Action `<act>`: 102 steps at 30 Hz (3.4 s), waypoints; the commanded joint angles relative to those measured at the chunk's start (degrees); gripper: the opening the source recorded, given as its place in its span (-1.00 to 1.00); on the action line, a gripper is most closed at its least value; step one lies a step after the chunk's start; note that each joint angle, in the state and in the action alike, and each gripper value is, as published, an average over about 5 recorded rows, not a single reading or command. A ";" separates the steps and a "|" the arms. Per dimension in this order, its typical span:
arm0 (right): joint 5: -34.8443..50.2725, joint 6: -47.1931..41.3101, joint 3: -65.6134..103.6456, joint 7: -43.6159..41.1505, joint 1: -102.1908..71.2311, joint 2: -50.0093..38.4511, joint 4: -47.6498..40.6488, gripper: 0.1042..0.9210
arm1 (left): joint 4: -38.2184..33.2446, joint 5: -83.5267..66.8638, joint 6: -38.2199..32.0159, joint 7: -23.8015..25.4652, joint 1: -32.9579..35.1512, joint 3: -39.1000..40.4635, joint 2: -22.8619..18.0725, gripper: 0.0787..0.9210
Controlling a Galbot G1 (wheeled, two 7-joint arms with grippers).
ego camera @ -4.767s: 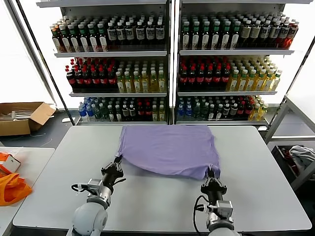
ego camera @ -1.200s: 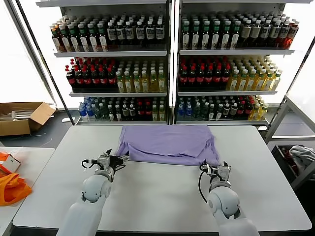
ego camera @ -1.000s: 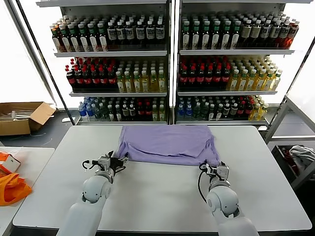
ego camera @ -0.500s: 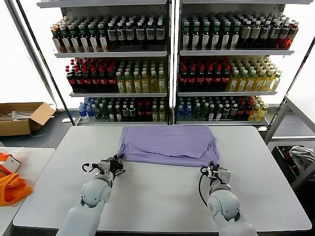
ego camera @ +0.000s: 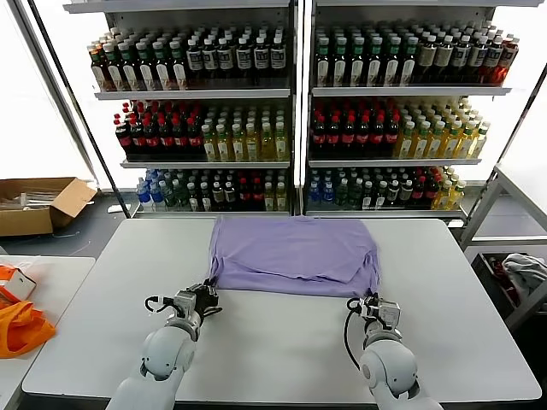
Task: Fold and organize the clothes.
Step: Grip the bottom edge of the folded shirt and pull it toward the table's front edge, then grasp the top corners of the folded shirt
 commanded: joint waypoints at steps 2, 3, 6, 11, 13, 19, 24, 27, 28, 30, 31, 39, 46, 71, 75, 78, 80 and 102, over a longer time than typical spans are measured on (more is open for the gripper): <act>-2.48 0.25 0.10 0.33 -6.58 0.17 10.11 -0.95 | -15.23 2.12 -0.30 -0.40 13.40 -2.21 3.49 -0.98; -2.61 0.25 0.17 0.45 -7.54 0.27 10.86 -0.95 | -16.26 2.23 -0.39 -0.46 14.58 -2.75 3.41 -0.98; -2.98 0.23 0.47 0.77 -9.93 0.18 12.46 -0.95 | -19.04 2.86 -1.00 -0.54 18.30 -4.13 3.01 -0.98; -4.08 0.16 0.30 1.84 -14.00 -2.37 14.79 -0.95 | -22.66 3.82 -2.62 -0.60 24.75 -7.00 4.04 -0.98; -4.24 0.15 0.12 2.38 -16.37 -3.54 16.39 -0.95 | -24.11 3.89 -3.10 -0.65 27.45 -7.84 4.96 -0.98; -4.93 0.20 0.17 3.58 -22.90 -3.89 18.97 -0.95 | -26.57 5.43 -4.05 -0.67 32.94 -7.89 4.47 -0.98; -5.87 0.26 -0.15 3.80 -27.30 -2.86 21.36 -0.95 | -27.11 6.98 -4.76 -0.70 35.45 -7.55 2.97 -0.98; -6.76 0.44 -1.20 4.11 -29.34 -2.35 22.80 -0.95 | -27.76 7.32 -5.29 -0.66 36.53 -7.49 2.35 -0.98; -7.05 0.48 -1.54 4.25 -29.68 -2.20 23.11 -0.95 | -27.92 7.33 -5.47 -0.66 36.72 -7.59 2.24 -0.98; -7.58 0.53 -2.04 4.60 -29.93 -1.78 23.42 -0.95 | -28.19 7.17 -5.91 -0.65 36.91 -7.95 2.07 -0.98; -7.78 0.49 -2.12 4.76 -29.93 -1.52 23.44 -0.95 | -28.28 7.00 -6.13 -0.65 36.93 -8.17 2.02 -0.98; -9.18 0.55 -1.79 4.80 -31.06 -0.71 23.27 -0.95 | -27.58 5.40 -7.70 -0.55 37.39 -8.68 1.93 -0.98; -9.86 1.99 -1.72 4.06 -31.44 -0.60 22.05 -0.91 | -24.78 6.75 -9.65 0.43 35.03 -8.11 0.27 -0.98; -0.48 8.28 2.18 -10.14 -8.82 -13.08 12.53 0.70 | -21.85 3.50 -12.63 4.18 16.48 -4.94 2.07 0.45; 0.81 7.64 -5.16 -12.18 -0.45 -20.17 9.91 0.76 | -17.15 1.67 -10.63 4.35 9.48 -2.69 4.01 0.69; 3.16 6.30 -9.99 -11.41 6.99 -23.40 7.55 0.76 | -13.84 -1.91 -9.17 4.21 4.51 -1.84 6.25 0.76; 5.24 5.44 -13.11 -10.31 12.76 -24.11 5.06 0.76 | -11.27 -4.12 -8.47 4.01 1.26 -1.28 7.27 0.76; 13.11 5.66 -21.40 -12.07 44.15 -9.37 -36.79 0.76 | 18.24 -9.17 -1.77 3.55 -22.61 8.34 5.62 0.77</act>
